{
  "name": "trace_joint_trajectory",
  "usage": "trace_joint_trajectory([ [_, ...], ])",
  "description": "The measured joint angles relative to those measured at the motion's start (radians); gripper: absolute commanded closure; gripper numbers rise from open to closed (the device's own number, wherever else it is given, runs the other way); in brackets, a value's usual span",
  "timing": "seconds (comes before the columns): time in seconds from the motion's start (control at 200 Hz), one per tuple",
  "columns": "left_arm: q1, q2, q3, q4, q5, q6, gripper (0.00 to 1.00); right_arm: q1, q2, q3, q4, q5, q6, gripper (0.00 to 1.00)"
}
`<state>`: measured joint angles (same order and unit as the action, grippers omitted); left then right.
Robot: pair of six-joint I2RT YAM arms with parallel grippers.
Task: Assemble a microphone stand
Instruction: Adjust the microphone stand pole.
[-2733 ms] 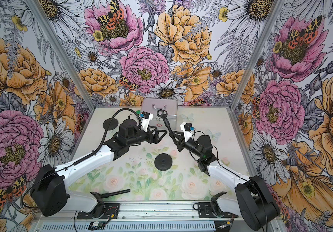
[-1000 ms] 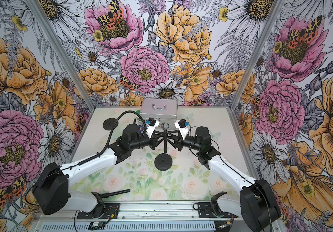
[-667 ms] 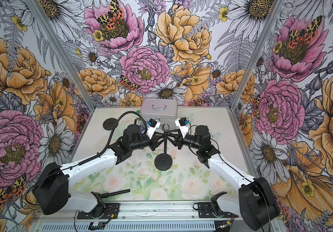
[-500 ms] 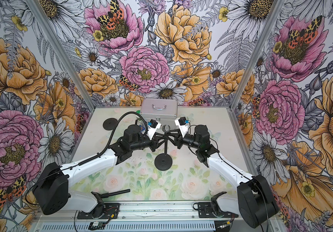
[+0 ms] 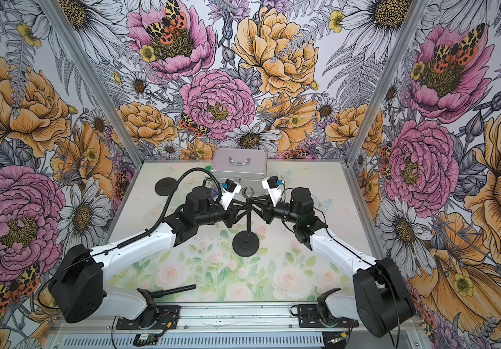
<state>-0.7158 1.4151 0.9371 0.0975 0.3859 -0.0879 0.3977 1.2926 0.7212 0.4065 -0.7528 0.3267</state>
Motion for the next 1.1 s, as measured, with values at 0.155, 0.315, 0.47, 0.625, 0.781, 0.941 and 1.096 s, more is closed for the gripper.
trace_joint_trajectory([
  [0.155, 0.005, -0.004, -0.001, 0.001, 0.0, -0.005, 0.79, 0.0, 0.019, 0.004, 0.023, -0.023, 0.015, 0.69],
  [0.315, 0.005, -0.012, -0.003, -0.015, 0.033, -0.005, 0.81, -0.008, 0.056, 0.021, 0.05, -0.089, 0.023, 0.61],
  [0.47, 0.005, -0.014, -0.004, -0.027, 0.061, -0.005, 0.81, -0.018, 0.074, 0.029, 0.057, -0.158, 0.023, 0.71],
  [0.625, 0.013, -0.025, -0.006, -0.027, 0.087, -0.013, 0.74, -0.029, 0.092, 0.04, 0.056, -0.188, 0.018, 0.82],
  [0.781, 0.013, -0.03, -0.01, 0.014, 0.101, -0.023, 0.51, -0.024, 0.094, 0.041, 0.051, -0.168, 0.016, 0.89],
  [0.941, 0.011, -0.032, -0.01, 0.047, 0.107, -0.036, 0.37, -0.01, 0.068, 0.041, 0.047, -0.088, 0.013, 0.9],
  [1.096, 0.011, -0.032, -0.023, 0.102, 0.105, -0.044, 0.31, -0.005, -0.015, 0.007, 0.111, 0.047, 0.027, 0.9],
])
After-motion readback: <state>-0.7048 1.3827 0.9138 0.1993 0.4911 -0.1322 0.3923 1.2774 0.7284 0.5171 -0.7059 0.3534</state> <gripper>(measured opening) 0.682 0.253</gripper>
